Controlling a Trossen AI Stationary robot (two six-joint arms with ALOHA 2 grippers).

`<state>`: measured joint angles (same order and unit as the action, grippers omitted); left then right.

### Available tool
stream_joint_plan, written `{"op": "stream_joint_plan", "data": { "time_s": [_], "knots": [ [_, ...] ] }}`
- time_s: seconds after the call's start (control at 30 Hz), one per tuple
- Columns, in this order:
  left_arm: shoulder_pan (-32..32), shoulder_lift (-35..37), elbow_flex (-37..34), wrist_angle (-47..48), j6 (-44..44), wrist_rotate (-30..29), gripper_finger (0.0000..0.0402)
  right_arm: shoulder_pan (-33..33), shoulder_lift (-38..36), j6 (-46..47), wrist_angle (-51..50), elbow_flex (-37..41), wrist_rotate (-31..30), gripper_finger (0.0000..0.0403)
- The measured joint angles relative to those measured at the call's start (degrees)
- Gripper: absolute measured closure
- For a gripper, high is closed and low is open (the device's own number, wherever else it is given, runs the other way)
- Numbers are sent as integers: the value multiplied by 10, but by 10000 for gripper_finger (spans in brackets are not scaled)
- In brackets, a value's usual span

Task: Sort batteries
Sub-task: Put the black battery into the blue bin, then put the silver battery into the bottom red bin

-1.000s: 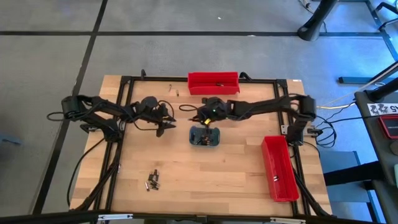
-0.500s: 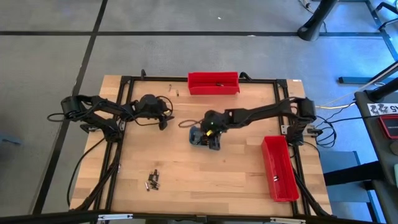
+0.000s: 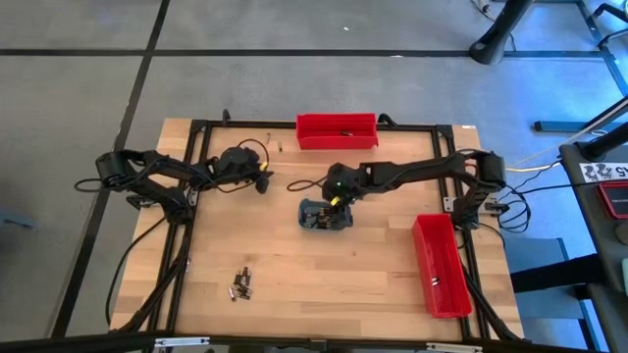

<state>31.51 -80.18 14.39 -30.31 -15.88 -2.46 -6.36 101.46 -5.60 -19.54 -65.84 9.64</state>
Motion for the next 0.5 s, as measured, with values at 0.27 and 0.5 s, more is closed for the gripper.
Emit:
{"op": "stream_joint_plan", "data": {
  "time_s": [0.27, 0.5],
  "knots": [
    [92, -18, 140, 117, 63, -87, 224, -16, -20, -22, 40, 47, -26, 195],
    [157, -124, 233, 201, 88, -69, 221, -15, -20, 5, 140, 92, -26, 195]
  ]
}}
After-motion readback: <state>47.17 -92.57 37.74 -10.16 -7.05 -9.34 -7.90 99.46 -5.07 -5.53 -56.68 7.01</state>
